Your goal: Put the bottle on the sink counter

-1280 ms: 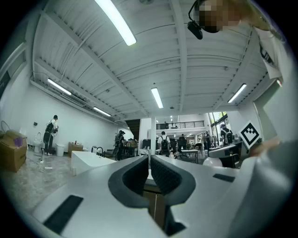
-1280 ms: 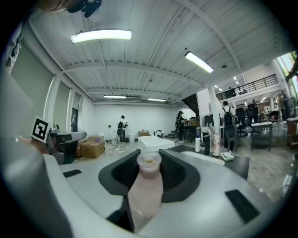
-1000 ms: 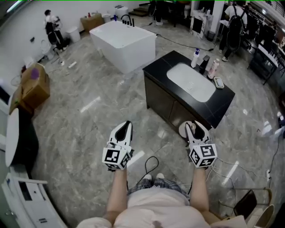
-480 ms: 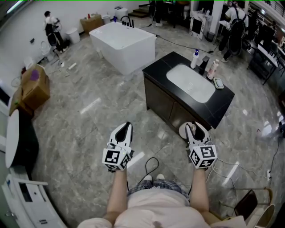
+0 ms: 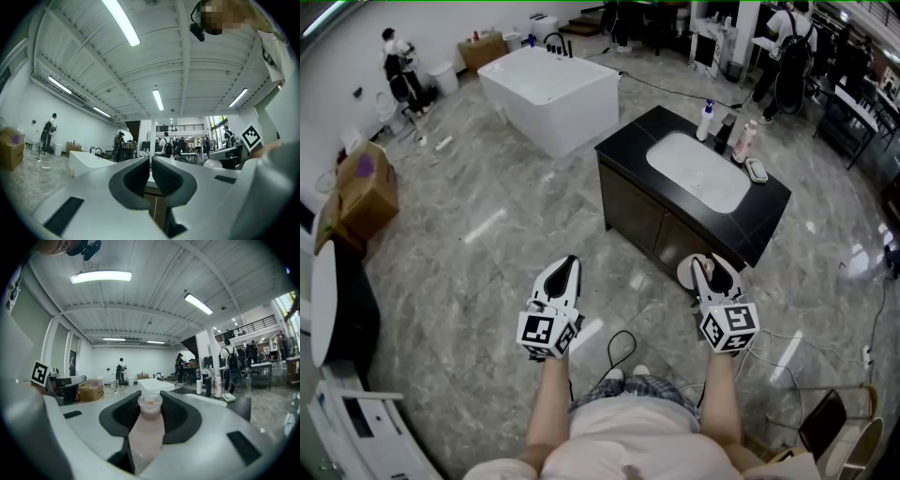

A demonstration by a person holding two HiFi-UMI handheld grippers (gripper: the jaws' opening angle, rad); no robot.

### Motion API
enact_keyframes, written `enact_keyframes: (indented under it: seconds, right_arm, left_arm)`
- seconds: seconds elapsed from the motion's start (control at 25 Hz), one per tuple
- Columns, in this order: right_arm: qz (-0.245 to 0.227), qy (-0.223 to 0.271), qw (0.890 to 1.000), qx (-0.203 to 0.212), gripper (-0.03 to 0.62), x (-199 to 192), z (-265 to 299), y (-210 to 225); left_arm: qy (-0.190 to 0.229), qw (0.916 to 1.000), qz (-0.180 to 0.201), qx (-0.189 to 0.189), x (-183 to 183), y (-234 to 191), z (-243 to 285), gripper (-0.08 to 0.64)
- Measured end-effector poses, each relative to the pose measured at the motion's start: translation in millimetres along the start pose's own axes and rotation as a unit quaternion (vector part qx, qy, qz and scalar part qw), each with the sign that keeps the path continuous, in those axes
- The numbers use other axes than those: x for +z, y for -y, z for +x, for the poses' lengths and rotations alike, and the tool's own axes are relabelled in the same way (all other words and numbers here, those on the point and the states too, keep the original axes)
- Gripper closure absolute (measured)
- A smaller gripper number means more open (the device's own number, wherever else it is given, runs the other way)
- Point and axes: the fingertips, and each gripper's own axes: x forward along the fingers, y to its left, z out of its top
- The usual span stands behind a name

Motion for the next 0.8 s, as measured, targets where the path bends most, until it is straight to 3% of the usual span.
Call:
enact_keyframes:
  seconds: [0.24, 0.8]
  right_arm:
    - [0.0, 0.001, 1.0, -0.01, 0.451, 0.7, 7.0, -11.1]
    - [-0.007, 0.003, 1.0, -0.021, 0.453, 6.9, 31.3, -10.9]
  left_arm:
    - [-0.002, 0.9997, -0.002, -0.024, -0.1, -7.4, 5.9, 0.525]
    - [0.002, 0.9993, -0.009, -0.037, -2.2, -28.8, 26.4, 0.525]
